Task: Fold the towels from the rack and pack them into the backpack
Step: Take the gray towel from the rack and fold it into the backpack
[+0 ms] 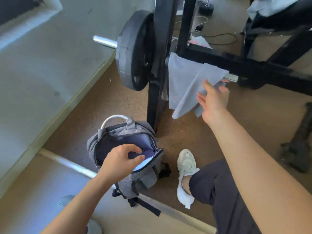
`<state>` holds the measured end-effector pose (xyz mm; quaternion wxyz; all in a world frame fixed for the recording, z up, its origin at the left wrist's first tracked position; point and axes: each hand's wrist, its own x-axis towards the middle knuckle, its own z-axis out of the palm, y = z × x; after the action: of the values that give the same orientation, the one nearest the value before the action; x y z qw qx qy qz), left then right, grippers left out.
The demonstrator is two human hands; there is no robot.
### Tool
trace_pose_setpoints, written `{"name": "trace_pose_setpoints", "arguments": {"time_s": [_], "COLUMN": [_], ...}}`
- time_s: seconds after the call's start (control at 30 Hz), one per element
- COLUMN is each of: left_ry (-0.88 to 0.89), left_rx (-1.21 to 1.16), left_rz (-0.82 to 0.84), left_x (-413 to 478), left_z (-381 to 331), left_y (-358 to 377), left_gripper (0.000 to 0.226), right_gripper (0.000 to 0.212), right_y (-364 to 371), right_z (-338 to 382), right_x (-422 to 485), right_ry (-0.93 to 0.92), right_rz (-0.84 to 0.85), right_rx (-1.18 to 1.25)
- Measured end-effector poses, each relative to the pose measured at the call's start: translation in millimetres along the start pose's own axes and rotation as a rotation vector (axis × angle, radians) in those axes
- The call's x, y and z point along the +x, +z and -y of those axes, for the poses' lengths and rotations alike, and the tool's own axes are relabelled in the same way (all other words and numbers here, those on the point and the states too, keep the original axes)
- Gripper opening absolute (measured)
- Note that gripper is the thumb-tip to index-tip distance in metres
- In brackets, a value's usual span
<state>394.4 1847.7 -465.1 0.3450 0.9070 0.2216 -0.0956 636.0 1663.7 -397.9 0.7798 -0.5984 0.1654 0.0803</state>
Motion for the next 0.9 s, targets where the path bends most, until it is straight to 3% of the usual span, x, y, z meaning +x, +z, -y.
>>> {"name": "trace_pose_setpoints", "arguments": {"time_s": [0.07, 0.17, 0.33, 0.43, 0.53, 0.6, 0.67, 0.9], "left_ry": [0.043, 0.08, 0.19, 0.233, 0.212, 0.219, 0.221, 0.174], "left_rx": [-0.072, -0.245, -0.366, -0.401, -0.373, -0.376, -0.395, -0.471], "left_rz": [0.011, 0.011, -0.093, -0.078, -0.199, -0.249, -0.286, -0.407], "left_x": [12, 37, 63, 64, 53, 39, 20, -73], "left_z": [-29, -69, -123, -140, -140, -135, -129, -99], "left_y": [1, -1, -8, -7, -10, -14, -21, -57], "left_gripper": [0.011, 0.013, 0.072, 0.086, 0.058, 0.035, 0.025, 0.026], "right_gripper": [0.028, 0.016, 0.017, 0.017, 0.014, 0.007, 0.012, 0.032], "right_y": [0, -1, 0, -1, -6, -9, -12, -48], "right_z": [6, 8, 3, 3, 5, 10, 14, 12], "right_x": [7, 9, -1, -23, -46, -58, -67, -99], "right_ry": [0.045, 0.11, 0.084, 0.061, 0.032, 0.054, 0.127, 0.384], "right_rz": [0.132, 0.163, 0.321, 0.467, 0.575, 0.622, 0.62, 0.58], "right_rx": [0.032, -0.058, -0.091, -0.108, -0.094, 0.044, 0.218, 0.566]}}
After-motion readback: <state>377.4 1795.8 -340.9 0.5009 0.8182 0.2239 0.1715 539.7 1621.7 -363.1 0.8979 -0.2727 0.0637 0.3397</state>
